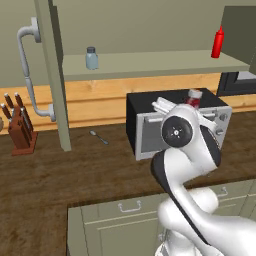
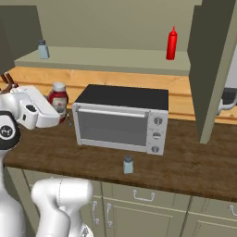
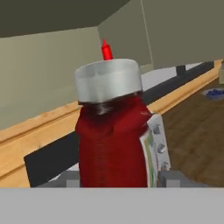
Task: Put the shaker and condiment bottle from the counter next to their counterparts in the cabinet.
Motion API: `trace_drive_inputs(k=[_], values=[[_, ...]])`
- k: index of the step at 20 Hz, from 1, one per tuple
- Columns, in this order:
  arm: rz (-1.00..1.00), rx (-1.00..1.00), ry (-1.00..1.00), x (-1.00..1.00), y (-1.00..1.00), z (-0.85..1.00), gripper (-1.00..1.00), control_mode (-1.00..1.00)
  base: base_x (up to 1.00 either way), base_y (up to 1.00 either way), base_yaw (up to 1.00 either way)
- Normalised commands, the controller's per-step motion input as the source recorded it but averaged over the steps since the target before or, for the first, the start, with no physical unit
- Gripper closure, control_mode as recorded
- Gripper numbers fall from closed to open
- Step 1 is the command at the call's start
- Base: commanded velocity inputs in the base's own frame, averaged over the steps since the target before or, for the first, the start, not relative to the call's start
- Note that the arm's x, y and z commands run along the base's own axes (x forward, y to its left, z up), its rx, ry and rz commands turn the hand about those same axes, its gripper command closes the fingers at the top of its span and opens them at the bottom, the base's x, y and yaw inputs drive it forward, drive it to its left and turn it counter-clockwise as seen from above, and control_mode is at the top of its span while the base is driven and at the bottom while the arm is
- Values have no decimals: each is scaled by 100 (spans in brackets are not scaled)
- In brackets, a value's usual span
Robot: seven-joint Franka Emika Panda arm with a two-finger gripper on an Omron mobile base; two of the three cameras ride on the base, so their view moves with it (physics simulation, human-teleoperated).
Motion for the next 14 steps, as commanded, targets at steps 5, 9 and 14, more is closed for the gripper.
trace_drive_inputs(k=[5,9,14], values=[[0,0,6,0,-42,98,100,-100,0,0,0],[0,0,8,0,-38,76,100,-100,0,0,0],[0,-5,1,7,-29,49,100,-100,0,0,0]])
